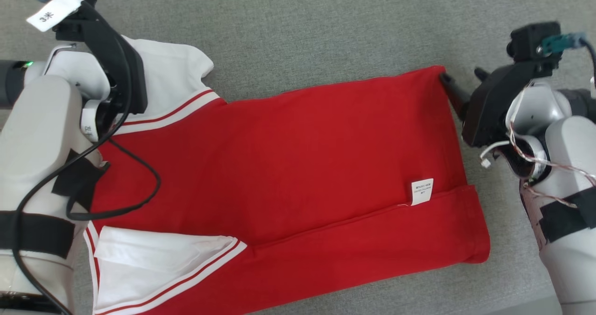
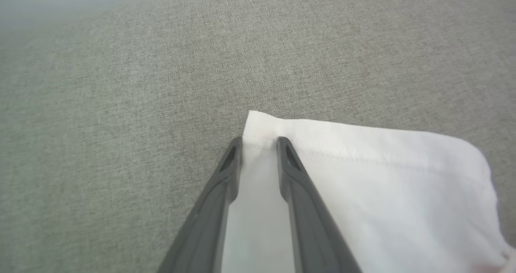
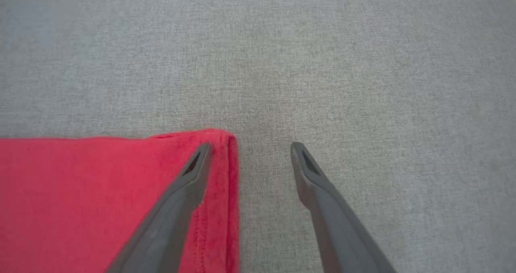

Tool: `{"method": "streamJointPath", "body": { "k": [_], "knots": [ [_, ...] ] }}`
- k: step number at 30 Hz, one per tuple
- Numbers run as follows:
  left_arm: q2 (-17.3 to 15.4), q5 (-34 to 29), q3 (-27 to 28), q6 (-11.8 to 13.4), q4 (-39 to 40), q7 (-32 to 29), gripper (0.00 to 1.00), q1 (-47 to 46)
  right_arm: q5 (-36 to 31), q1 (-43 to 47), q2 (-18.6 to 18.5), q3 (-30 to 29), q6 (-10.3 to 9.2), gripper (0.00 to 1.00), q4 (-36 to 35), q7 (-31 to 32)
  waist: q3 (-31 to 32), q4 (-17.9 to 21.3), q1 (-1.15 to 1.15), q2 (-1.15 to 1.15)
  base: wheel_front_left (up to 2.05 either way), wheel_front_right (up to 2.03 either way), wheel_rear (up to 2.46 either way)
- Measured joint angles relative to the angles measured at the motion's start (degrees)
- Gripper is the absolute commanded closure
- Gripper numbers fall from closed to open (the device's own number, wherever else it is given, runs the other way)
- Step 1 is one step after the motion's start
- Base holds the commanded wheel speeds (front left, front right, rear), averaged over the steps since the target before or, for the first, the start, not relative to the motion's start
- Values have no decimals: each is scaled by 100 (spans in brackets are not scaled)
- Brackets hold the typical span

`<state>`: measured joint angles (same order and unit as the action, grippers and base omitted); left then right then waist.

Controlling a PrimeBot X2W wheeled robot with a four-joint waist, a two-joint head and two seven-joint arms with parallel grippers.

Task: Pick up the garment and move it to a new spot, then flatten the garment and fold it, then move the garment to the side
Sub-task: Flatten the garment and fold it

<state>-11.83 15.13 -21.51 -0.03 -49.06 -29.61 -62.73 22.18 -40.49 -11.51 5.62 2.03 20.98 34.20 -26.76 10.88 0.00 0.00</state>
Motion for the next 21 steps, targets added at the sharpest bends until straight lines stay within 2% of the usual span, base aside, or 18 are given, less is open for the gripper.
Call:
{"method": "streamJointPath", "body": {
  "k": [3,6,8,9,10,11,13,14,15,17,19,20,21],
  "knots": [
    [45,0,-14,-1,-8,45,51,-27,98,-127,75,-5,7,0,52,0,-40,-39,0,0,0,0,0],
    [78,-1,-30,-4,-44,100,52,-89,124,-148,196,37,29,0,162,9,-75,-84,0,0,0,0,0],
    [91,0,-42,-5,-49,101,53,-102,142,-164,253,69,29,6,258,46,-91,-113,0,0,0,0,0],
    [93,0,-44,-8,-63,129,53,-102,142,-198,268,87,25,6,321,62,-100,-127,0,0,0,0,0],
    [94,0,-44,-9,-77,148,55,-102,142,-233,271,91,24,13,342,60,-106,-138,0,0,0,0,0],
    [93,0,-43,-48,-91,171,55,-102,142,-260,280,96,23,16,345,60,-110,-148,0,0,0,0,0],
    [99,0,-43,-53,-113,201,54,-106,142,-296,301,111,23,33,398,60,-118,-161,0,0,0,0,0],
    [102,0,-43,-53,-126,219,54,-112,142,-322,302,121,23,45,427,60,-122,-166,0,0,0,0,0],
    [107,0,-43,-54,-143,226,53,-121,142,-349,302,125,23,49,446,60,-127,-169,0,0,0,0,0],
    [115,1,-42,-56,-167,230,52,-144,142,-360,302,129,24,49,467,58,-137,-171,0,0,0,0,0],
    [132,1,-42,-57,-218,245,51,-236,136,-400,296,131,23,44,499,47,-155,-170,0,0,0,0,0],
    [140,1,-42,-57,-227,254,51,-247,127,-442,291,132,23,44,525,34,-160,-169,0,0,0,0,0],
    [147,2,-41,-83,-246,280,51,-249,113,-478,285,132,13,48,535,25,-164,-167,0,0,0,0,0]
  ]
}}
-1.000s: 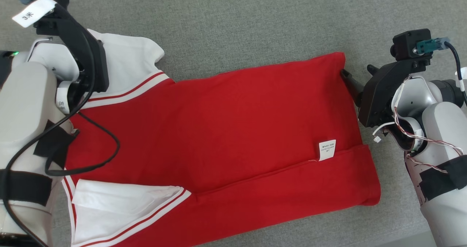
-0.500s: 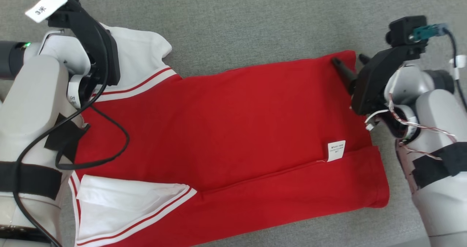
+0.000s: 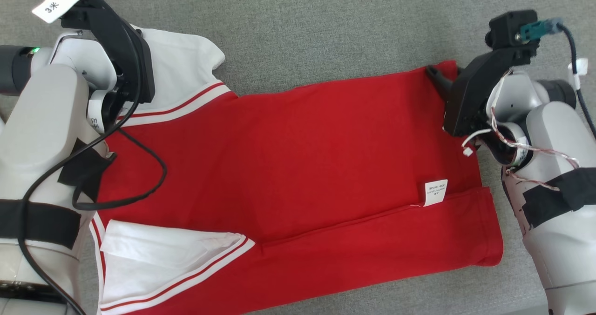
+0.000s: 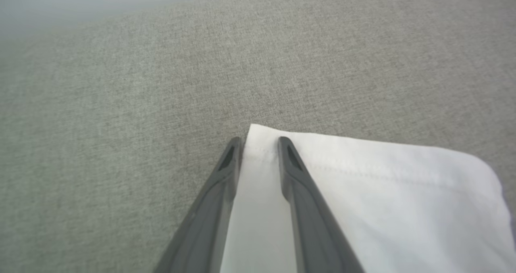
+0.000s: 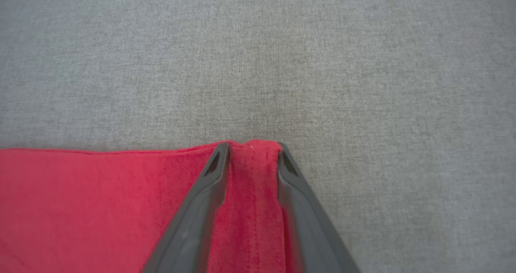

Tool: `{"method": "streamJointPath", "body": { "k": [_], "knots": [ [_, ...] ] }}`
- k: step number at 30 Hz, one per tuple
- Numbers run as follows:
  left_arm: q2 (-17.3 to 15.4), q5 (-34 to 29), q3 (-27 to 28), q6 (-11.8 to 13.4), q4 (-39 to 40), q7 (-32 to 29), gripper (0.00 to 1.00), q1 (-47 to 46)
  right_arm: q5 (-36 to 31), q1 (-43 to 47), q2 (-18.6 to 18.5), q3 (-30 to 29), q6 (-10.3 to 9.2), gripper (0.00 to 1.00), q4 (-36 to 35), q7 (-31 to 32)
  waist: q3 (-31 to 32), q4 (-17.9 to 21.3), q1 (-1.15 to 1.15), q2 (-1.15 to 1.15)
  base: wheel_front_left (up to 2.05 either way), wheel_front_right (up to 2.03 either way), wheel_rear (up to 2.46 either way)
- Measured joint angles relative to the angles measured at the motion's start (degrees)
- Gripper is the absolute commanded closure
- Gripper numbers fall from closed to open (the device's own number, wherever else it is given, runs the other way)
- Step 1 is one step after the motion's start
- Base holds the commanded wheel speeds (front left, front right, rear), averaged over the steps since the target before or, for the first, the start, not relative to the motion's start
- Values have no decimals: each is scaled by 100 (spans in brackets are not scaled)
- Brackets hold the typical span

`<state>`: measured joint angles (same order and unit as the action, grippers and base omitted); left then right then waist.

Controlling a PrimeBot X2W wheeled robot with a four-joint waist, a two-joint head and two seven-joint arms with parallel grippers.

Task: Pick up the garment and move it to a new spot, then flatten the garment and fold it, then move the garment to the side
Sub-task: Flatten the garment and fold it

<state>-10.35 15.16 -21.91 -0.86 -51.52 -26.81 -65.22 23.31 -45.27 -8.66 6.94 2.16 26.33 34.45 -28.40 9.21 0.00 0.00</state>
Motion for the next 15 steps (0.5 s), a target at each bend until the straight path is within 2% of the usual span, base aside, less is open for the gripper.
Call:
{"method": "streamJointPath", "body": {
  "k": [2,4,5,6,15],
  "knots": [
    [15,1,4,-22,-47,20,52,-19,-20,-18,-13,-1,-14,51,32,-23,-5,3,0,0,0,0,0],
    [23,1,4,-23,-81,21,60,-48,-20,-18,-15,-1,-14,69,59,-26,-7,4,0,0,0,0,0],
    [32,4,4,-26,-108,21,75,-86,-20,-19,-16,0,-14,99,82,-41,-8,5,0,0,0,0,0],
    [42,15,5,-54,-125,22,100,-113,-20,-19,-18,2,-14,100,94,-60,-8,6,0,0,0,0,0],
    [76,59,24,-171,-286,122,100,-117,-21,-18,-13,34,-13,100,152,-135,12,1,0,0,0,0,0]
  ]
}}
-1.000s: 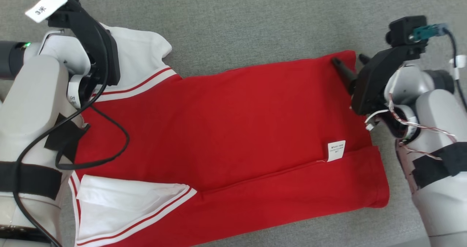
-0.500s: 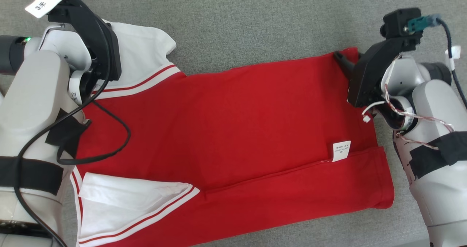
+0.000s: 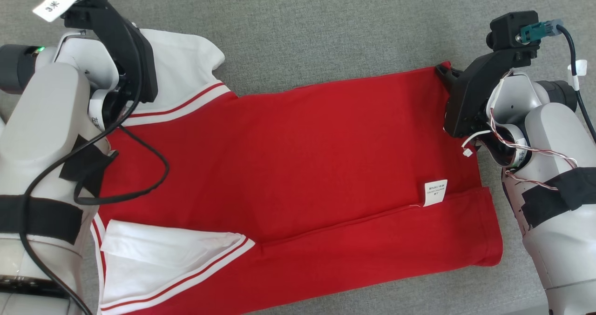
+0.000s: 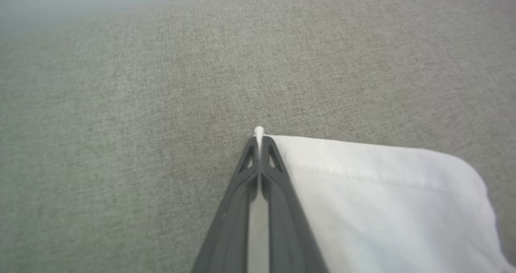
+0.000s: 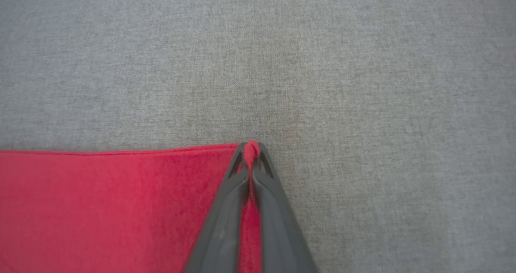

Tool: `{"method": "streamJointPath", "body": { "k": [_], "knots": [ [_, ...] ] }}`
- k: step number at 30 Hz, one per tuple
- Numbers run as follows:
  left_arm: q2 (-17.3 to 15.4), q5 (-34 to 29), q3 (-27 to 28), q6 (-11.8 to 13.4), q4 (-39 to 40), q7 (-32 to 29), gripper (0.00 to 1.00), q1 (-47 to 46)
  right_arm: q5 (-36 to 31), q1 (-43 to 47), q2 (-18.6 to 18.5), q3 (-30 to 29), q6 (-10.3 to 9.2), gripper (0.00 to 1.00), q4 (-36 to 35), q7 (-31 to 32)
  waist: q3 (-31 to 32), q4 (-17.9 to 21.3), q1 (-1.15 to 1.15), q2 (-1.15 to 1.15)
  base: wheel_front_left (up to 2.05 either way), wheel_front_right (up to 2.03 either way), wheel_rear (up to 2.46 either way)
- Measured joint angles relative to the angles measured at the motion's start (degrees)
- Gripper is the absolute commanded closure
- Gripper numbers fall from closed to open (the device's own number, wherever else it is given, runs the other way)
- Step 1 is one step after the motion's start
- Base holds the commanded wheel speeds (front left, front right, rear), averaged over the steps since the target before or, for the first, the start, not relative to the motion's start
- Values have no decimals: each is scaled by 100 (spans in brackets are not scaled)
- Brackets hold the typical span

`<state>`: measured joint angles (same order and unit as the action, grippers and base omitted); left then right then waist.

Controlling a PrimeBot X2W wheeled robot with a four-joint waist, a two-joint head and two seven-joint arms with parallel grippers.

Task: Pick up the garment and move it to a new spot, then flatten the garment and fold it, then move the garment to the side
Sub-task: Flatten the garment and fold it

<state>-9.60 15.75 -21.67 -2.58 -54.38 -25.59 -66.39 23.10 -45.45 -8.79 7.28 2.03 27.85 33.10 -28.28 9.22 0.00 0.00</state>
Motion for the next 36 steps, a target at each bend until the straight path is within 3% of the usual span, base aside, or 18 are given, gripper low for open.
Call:
{"method": "streamJointPath", "body": {
  "k": [16,23,29,36],
  "knots": [
    [43,40,59,13,-121,845,100,-117,-1,16,-59,-146,1,100,164,-543,272,-117,0,0,0,0,0],
    [348,300,222,-4,-85,1306,100,-48,38,274,-186,-225,108,100,156,-648,376,-256,0,0,0,0,0],
    [427,457,313,-235,370,2098,100,393,67,626,-372,-231,287,100,38,-856,537,-381,0,0,0,0,0],
    [566,761,215,-403,1122,2895,100,1551,65,1086,-664,-93,430,100,-223,-1106,820,-552,0,0,0,0,0]
  ]
}}
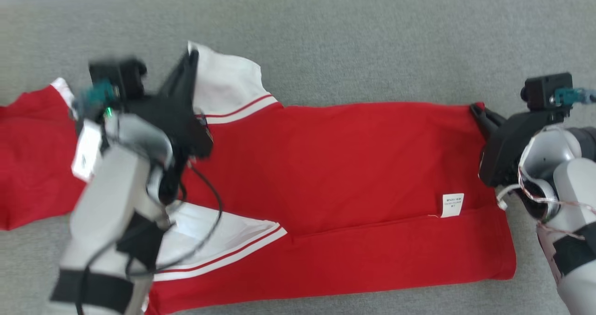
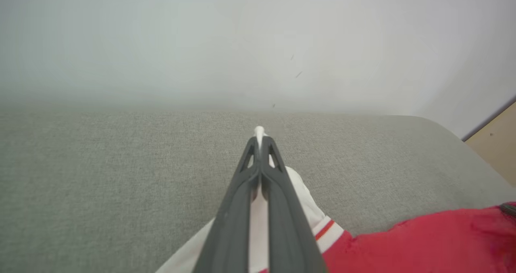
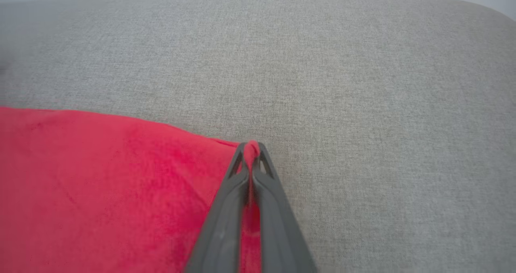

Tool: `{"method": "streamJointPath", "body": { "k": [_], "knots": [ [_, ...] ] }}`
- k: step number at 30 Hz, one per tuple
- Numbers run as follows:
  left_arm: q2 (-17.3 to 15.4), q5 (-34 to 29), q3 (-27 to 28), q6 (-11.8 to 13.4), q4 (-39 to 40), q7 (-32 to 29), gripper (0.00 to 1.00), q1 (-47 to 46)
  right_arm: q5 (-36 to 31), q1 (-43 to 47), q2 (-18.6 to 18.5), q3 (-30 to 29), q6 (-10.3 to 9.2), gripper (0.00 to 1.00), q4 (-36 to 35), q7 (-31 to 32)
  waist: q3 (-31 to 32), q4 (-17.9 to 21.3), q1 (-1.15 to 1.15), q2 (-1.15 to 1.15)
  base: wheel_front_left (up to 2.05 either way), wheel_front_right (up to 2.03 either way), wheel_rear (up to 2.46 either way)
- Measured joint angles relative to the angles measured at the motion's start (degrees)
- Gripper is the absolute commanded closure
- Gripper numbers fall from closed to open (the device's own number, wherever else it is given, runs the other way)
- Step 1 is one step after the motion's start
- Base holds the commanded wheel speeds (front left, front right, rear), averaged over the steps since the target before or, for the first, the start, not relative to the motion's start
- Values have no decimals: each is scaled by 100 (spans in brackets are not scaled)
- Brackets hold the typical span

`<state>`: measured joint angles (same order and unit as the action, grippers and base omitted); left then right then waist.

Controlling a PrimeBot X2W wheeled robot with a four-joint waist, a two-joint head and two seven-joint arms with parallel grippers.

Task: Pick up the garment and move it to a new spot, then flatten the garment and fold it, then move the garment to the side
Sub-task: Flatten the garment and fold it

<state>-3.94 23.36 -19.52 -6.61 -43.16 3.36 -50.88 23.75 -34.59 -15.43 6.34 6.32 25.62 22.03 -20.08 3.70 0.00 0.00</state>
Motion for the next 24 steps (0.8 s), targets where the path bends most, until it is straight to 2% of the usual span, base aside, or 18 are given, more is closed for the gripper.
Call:
{"method": "streamJointPath", "body": {
  "k": [6,11,16,24],
  "knots": [
    [-54,98,-179,-47,619,378,100,1026,1,512,-278,18,32,100,-231,-185,292,-142,-1,0,0,0,0],
    [-321,218,-198,-47,1113,535,100,1705,64,889,-391,11,57,100,-453,-276,549,-251,-1,0,0,0,0],
    [-482,394,-162,-47,1574,576,100,2471,113,1267,-460,25,75,100,-590,-298,800,-321,-1,0,0,0,0],
    [-509,670,-208,-48,2318,463,100,3401,197,1706,-603,60,75,100,-837,-296,994,-410,-1,0,0,0,0]
  ]
}}
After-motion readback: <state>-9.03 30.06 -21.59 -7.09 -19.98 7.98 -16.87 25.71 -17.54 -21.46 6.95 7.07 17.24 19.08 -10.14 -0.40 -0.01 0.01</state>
